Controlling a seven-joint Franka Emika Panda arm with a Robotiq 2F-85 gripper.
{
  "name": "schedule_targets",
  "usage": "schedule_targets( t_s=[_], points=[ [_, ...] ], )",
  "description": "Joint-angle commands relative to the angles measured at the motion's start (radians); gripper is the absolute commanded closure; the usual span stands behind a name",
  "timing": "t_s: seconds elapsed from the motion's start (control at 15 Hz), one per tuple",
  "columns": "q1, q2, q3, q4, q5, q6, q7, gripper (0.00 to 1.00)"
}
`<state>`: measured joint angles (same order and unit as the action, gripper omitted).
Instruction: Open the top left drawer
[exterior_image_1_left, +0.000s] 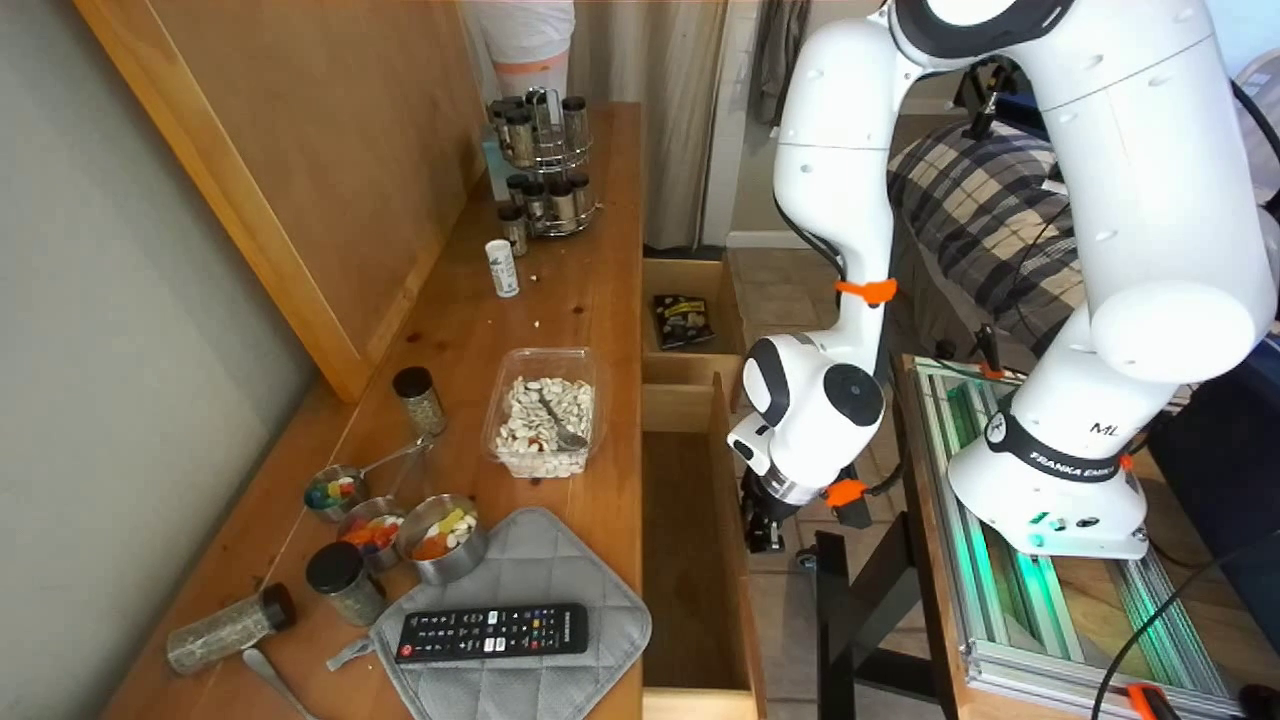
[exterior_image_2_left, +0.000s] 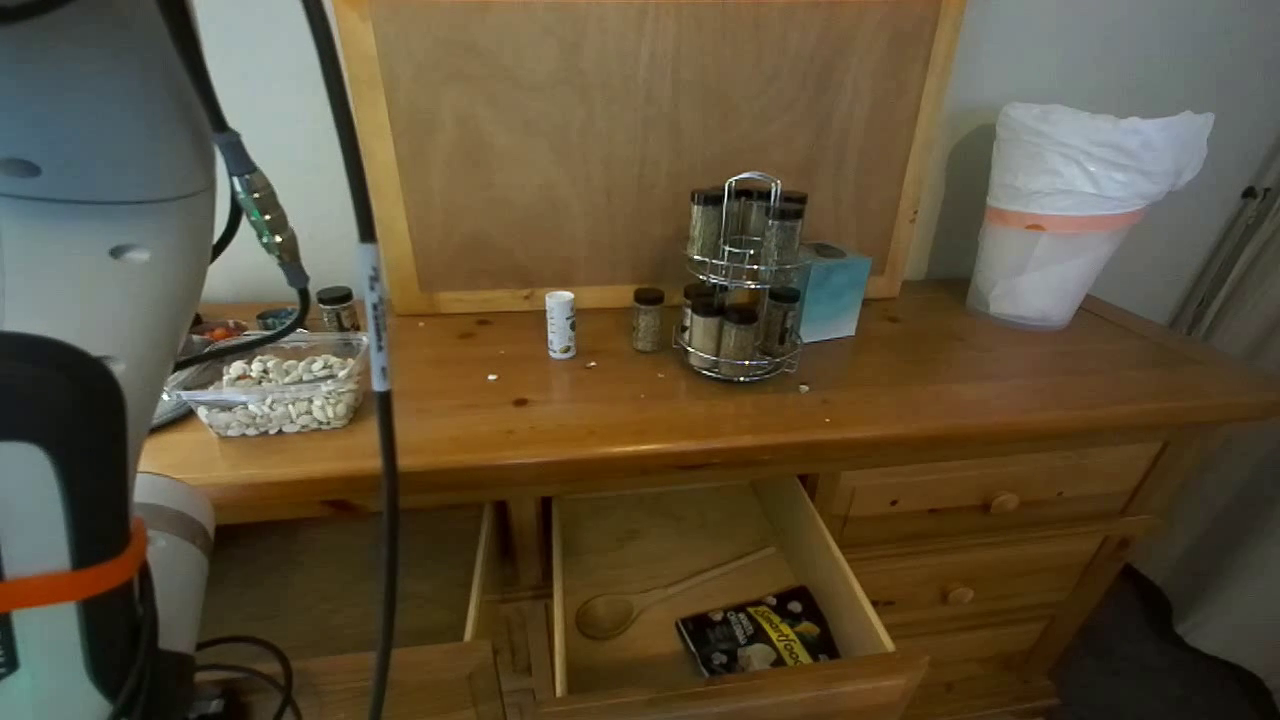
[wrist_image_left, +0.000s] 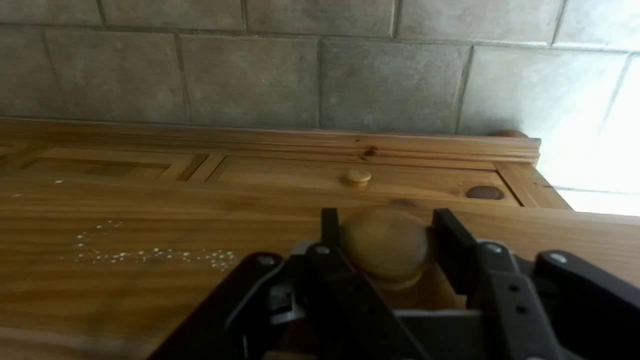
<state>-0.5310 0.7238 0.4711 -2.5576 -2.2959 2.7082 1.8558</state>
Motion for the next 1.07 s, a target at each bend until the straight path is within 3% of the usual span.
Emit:
schedule_targets(
  t_s=[0.0, 0.33, 0.4, 0.47, 1.0],
  points=[
    [0.043, 0.034, -0.035, -0.102, -0.023, 0.028, 0.072, 0.76],
    [0.065, 0.033, -0.039, -0.102, -0.031, 0.01, 0.139, 0.76],
    [0.074, -0.021, -0.044, 0.003, -0.033, 0.014, 0.092, 0.76],
    [0.078, -0.024, -0.045, 0.003, -0.033, 0.014, 0.094, 0.51],
    [0.087, -0.027, -0.054, 0.005, -0.032, 0.019, 0.091, 0.51]
  ],
)
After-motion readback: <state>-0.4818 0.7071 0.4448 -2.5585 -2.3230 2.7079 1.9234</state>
